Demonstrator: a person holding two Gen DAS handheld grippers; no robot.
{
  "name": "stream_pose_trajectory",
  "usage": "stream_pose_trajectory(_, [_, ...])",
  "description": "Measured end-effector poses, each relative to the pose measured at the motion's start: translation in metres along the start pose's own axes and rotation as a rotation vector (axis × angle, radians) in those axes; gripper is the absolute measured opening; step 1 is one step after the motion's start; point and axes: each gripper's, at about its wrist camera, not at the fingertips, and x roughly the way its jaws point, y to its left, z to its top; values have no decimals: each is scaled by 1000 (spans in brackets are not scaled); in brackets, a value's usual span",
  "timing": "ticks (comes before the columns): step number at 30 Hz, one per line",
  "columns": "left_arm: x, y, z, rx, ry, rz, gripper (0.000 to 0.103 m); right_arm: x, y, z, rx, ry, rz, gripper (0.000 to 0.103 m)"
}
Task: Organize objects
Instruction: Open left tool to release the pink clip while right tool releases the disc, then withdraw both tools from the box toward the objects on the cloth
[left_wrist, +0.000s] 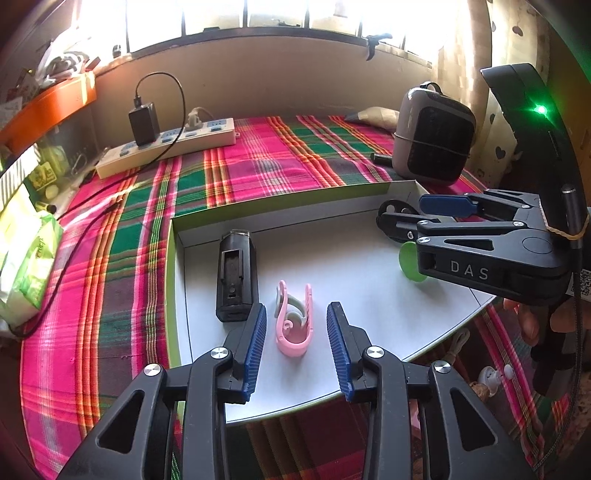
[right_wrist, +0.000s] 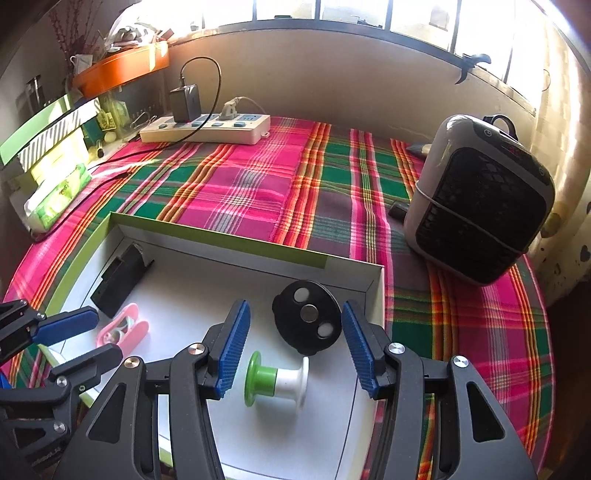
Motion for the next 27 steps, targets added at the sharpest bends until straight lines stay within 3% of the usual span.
stream_pose_trajectory(27, [-53, -10, -41, -13, -50, -29, 33, -77, 6, -57, 31, -95, 5, 53])
